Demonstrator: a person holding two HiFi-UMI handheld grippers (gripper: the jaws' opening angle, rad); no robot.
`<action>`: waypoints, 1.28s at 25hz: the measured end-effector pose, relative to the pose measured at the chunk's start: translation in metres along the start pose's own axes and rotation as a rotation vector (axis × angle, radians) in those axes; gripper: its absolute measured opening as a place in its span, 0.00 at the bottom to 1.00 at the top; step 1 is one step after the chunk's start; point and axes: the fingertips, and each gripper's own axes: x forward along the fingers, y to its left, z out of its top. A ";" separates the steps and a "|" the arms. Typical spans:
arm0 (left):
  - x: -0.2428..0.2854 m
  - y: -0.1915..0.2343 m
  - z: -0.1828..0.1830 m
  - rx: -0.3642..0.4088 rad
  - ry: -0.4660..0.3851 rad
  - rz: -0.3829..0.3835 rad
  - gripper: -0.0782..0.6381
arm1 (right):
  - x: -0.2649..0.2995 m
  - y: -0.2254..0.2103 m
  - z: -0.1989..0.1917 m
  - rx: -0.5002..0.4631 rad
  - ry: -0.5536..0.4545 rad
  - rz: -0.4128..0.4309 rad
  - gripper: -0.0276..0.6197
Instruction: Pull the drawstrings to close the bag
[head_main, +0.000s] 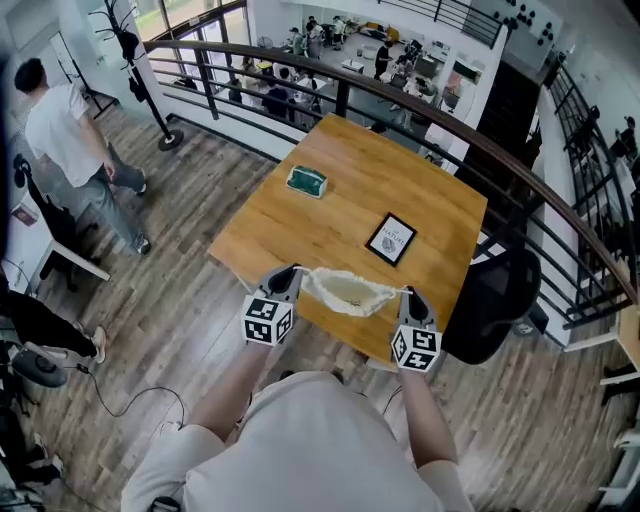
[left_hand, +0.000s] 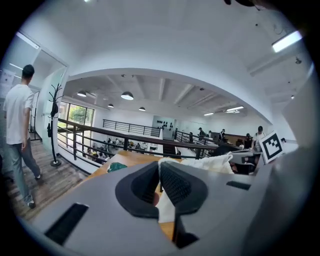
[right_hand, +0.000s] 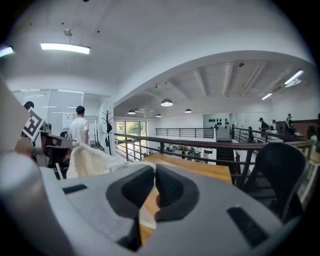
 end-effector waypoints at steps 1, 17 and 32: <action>-0.001 0.000 0.006 0.001 -0.014 0.005 0.11 | 0.000 0.000 0.007 -0.014 -0.014 0.002 0.06; -0.013 0.007 0.034 -0.004 -0.070 0.063 0.11 | 0.001 -0.011 0.055 0.020 -0.097 0.001 0.06; -0.031 0.034 0.038 -0.044 -0.092 0.129 0.11 | 0.003 -0.048 0.041 0.077 -0.067 -0.136 0.06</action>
